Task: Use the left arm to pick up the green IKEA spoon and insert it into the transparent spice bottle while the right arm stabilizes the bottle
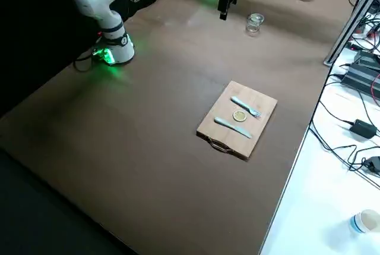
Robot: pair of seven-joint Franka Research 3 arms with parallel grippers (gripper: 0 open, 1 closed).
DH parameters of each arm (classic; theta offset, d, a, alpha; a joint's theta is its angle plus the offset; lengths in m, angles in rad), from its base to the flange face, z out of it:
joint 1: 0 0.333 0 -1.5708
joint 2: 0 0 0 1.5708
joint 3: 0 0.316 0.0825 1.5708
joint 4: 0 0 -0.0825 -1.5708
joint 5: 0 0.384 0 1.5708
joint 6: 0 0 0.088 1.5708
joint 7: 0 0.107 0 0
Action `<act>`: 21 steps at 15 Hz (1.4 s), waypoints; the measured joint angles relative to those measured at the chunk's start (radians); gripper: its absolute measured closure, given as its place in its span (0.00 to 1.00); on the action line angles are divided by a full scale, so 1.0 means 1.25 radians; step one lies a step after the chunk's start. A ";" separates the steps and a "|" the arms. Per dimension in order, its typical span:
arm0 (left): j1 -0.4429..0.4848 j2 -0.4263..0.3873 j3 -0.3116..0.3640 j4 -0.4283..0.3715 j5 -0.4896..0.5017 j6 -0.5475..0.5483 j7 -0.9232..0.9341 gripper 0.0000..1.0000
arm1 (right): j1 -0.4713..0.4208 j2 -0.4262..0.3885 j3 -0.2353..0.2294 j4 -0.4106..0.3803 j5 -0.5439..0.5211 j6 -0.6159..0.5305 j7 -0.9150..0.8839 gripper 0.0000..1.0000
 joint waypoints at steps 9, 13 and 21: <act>0.016 -0.007 -0.002 -0.360 0.000 0.370 -0.102 0.01 | 0.059 0.064 0.002 -0.002 0.084 0.028 -0.297 0.00; 0.041 -0.009 0.000 -0.542 0.000 0.618 -0.127 0.01 | 0.066 0.087 -0.001 -0.002 0.084 0.033 -0.472 0.00; 0.043 0.059 0.002 -0.703 0.000 0.833 -0.200 0.01 | 0.057 0.163 -0.003 -0.016 0.162 0.028 -0.954 0.00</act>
